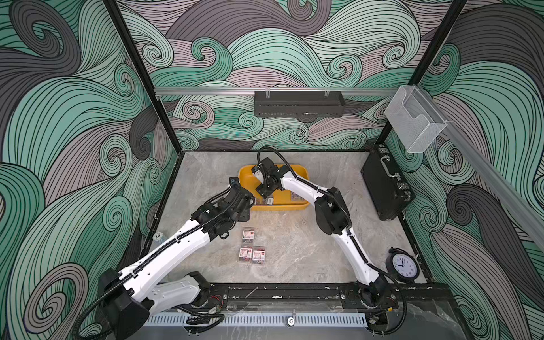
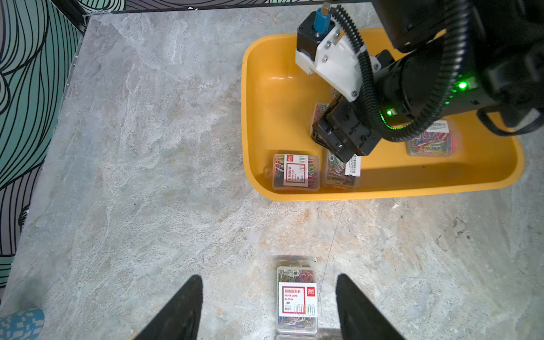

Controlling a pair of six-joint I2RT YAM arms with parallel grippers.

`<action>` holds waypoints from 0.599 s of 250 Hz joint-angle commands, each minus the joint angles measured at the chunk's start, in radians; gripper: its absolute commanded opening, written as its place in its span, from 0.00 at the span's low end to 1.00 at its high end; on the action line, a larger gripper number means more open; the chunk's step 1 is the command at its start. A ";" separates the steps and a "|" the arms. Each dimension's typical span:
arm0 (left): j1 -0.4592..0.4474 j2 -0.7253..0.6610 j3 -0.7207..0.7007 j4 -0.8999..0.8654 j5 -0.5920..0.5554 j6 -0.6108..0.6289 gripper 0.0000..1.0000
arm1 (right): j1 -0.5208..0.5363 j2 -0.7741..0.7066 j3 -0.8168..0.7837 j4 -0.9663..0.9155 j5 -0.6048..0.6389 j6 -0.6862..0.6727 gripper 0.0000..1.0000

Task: Take the paper clips out of the storage box
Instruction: Adjust the boxed paper clips in the storage box.

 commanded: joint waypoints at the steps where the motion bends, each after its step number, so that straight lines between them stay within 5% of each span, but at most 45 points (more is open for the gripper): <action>1: 0.007 -0.018 -0.006 -0.038 -0.025 0.011 0.70 | -0.008 0.030 0.059 -0.064 -0.001 0.052 0.74; 150: 0.008 -0.034 -0.016 -0.045 -0.025 -0.003 0.70 | -0.008 0.072 0.177 0.050 -0.064 0.435 0.60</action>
